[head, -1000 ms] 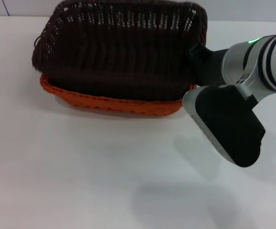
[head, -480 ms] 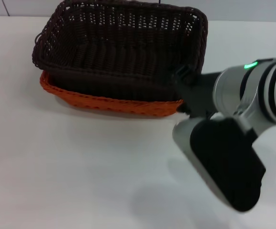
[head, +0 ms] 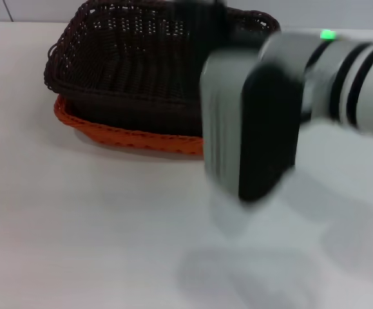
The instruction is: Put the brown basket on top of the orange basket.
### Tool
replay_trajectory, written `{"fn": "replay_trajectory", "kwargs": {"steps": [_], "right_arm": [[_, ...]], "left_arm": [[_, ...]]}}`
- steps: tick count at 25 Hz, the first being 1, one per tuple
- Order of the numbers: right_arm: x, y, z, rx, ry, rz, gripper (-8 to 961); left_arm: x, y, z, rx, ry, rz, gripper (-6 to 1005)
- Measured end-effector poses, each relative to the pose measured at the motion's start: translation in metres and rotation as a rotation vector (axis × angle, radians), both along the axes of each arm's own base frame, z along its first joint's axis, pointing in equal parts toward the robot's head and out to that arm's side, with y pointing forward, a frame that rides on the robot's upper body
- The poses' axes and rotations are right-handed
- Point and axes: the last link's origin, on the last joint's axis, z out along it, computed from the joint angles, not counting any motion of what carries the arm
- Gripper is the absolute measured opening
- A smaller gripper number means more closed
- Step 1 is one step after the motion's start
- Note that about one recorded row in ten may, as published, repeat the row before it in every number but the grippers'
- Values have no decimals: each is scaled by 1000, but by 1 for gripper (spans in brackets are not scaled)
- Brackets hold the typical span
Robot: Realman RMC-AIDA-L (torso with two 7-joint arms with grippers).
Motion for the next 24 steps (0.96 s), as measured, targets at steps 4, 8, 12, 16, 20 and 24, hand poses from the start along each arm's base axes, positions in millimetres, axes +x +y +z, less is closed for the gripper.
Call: {"fn": "replay_trajectory", "kwargs": {"steps": [4,8,12,16,20,24], "right_arm": [[24,41,29,142,474,-169,702],[101,63,57,286,1057,-299,702],[149,59,71,433,1281,-298,702],[200,48,80,566,1480,-289,701],[232,37,83,633,1561,-275,701],[248,30,82,677,1534,-279,701]], "left_arm": [[-2,-4,3,23,-8,2,776],[-3,-7,5,34,-6,-1,776],[-3,-14,9,72,-37,-34,776],[-3,-21,12,100,-63,-58,776],[-4,-28,16,126,-60,-75,776],[-2,-37,19,164,-44,-105,776]]}}
